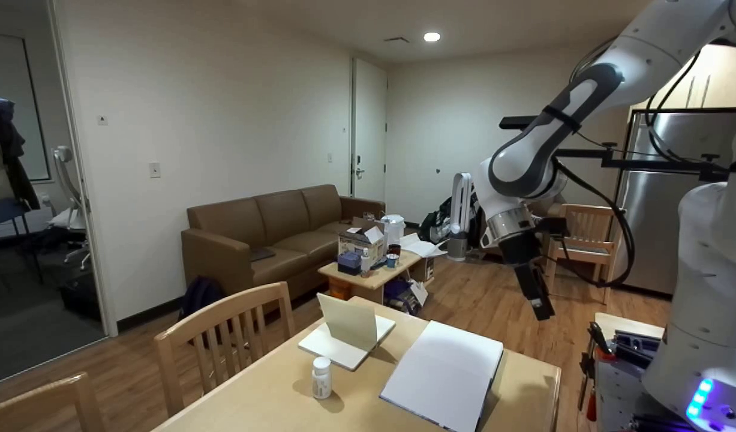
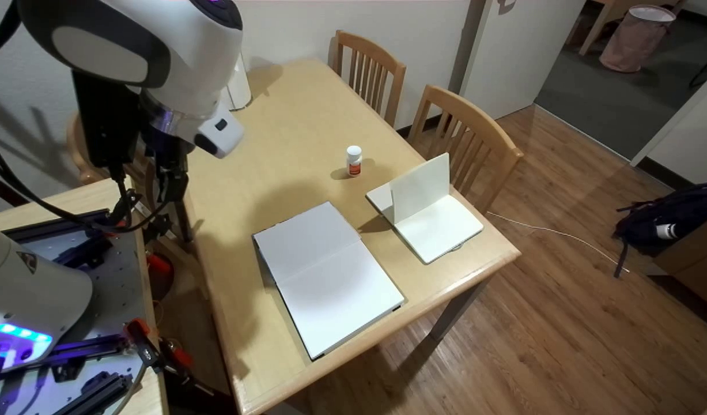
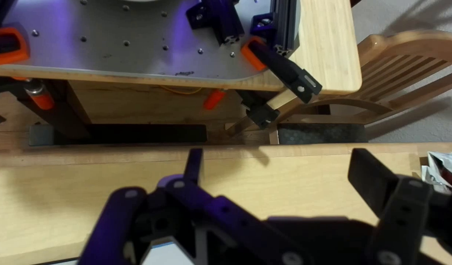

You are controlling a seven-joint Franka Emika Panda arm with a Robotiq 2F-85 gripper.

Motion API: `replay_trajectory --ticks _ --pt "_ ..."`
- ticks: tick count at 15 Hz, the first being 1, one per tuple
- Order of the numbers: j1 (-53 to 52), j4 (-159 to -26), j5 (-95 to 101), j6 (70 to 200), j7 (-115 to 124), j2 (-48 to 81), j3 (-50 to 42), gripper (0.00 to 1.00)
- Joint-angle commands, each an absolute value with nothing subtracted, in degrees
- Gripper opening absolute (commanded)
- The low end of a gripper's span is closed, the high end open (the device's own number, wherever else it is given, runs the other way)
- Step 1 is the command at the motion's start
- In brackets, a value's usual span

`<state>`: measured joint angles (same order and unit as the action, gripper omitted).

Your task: Close the open book on the left

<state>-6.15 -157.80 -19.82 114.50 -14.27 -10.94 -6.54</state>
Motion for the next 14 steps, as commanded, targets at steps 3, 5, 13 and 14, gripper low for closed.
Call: replay_trajectory --ticks 3,5,13,14 --pt "-4.6 -160.9 -11.0 125.7 -21.0 -12.0 -3.5 1.0" --pt "-4.9 -159.1 -10.4 130.4 -25.1 -9.9 -4.0 1.0" --pt "-6.4 -159.0 -20.1 139.8 -45.9 -8.5 -6.6 1.0" --pt "-5.4 -159.0 -16.9 139.9 -41.7 -9.1 -5.3 1.0"
